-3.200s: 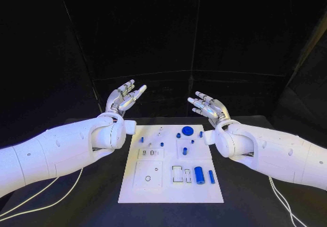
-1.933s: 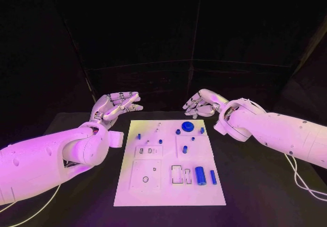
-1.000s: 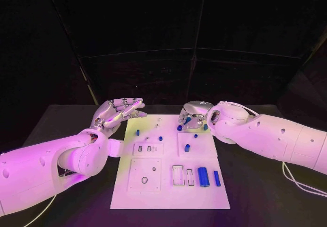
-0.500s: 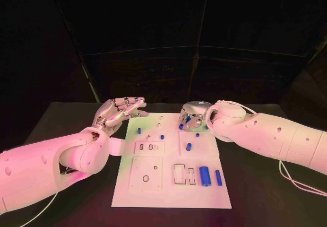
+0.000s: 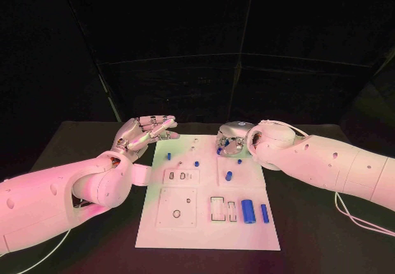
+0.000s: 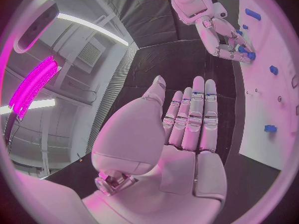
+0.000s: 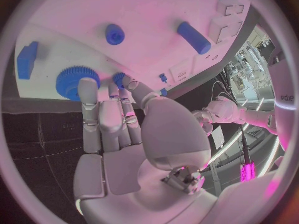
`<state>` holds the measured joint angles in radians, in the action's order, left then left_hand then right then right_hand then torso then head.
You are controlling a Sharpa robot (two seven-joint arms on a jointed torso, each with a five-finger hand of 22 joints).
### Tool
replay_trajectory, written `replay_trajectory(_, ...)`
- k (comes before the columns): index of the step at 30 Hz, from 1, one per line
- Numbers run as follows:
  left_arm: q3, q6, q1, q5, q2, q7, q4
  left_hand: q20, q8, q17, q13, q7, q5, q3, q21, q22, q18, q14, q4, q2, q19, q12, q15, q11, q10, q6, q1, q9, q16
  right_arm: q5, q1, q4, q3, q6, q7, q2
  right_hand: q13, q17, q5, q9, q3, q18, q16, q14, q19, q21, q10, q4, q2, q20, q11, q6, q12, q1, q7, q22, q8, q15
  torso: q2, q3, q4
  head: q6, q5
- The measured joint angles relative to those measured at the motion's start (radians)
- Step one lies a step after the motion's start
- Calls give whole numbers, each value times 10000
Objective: Assemble the parts on the task board
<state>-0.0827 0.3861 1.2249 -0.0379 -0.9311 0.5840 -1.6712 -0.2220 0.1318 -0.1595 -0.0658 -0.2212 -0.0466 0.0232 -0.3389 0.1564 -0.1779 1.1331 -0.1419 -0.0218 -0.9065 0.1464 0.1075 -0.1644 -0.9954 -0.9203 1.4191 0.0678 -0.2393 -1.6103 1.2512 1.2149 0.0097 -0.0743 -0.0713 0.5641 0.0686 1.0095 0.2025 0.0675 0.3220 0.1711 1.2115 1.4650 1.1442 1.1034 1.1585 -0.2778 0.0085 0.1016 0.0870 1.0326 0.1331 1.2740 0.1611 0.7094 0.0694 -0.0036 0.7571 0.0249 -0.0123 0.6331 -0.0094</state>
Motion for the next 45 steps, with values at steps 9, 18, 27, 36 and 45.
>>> replay_trajectory(9,0,-17,13,2,-1,-13,48,0,0,0,0,0,0,0,0,1,0,-37,0,0,0,-39,36,0,0,1,0,1,41,-5,25,-138,18,191,-9,-122,1,126,-70,-1,324,0,140,0,0,228,156,-23,-2,0,-13,69,11,-2,0,246,0,0,18,3,6,35,-6)
replay_trajectory(18,0,-34,42,3,-13,-15,140,0,1,1,-1,0,0,0,0,1,1,-37,0,0,1,-39,36,0,0,1,0,1,41,-6,30,-229,21,187,-12,-182,3,167,-108,12,572,0,227,0,-1,347,299,-22,80,0,-47,212,9,80,-37,370,-1,0,20,13,3,39,-16)
replay_trajectory(27,0,-65,65,6,-15,-18,159,0,1,2,-1,0,0,0,0,2,1,-37,0,0,1,-38,36,0,0,1,0,2,40,-36,7,-182,5,-126,-10,-196,0,270,-110,11,856,0,382,0,-1,558,424,-22,90,0,-33,374,2,129,-18,529,52,0,25,21,-4,23,-2)
replay_trajectory(36,0,-96,73,7,-23,-23,194,0,-37,2,7,1,0,-11,0,-14,0,-37,68,-38,1,-38,36,-36,-35,1,38,-1,78,-70,-5,-70,8,-1317,36,-351,21,371,-52,23,1017,0,488,-1,-1,730,459,57,65,0,-66,397,-36,199,3,717,58,0,32,22,-13,-17,80)
replay_trajectory(45,0,-179,75,8,28,-26,223,0,-38,2,7,1,0,-11,0,-23,1,-37,68,-38,1,-81,36,-35,-35,1,38,-6,78,-64,5,-787,11,-2157,31,-988,26,394,-169,20,1103,0,538,-1,-1,775,458,141,-44,0,-66,430,-36,90,-35,771,55,0,56,21,-18,-48,141)
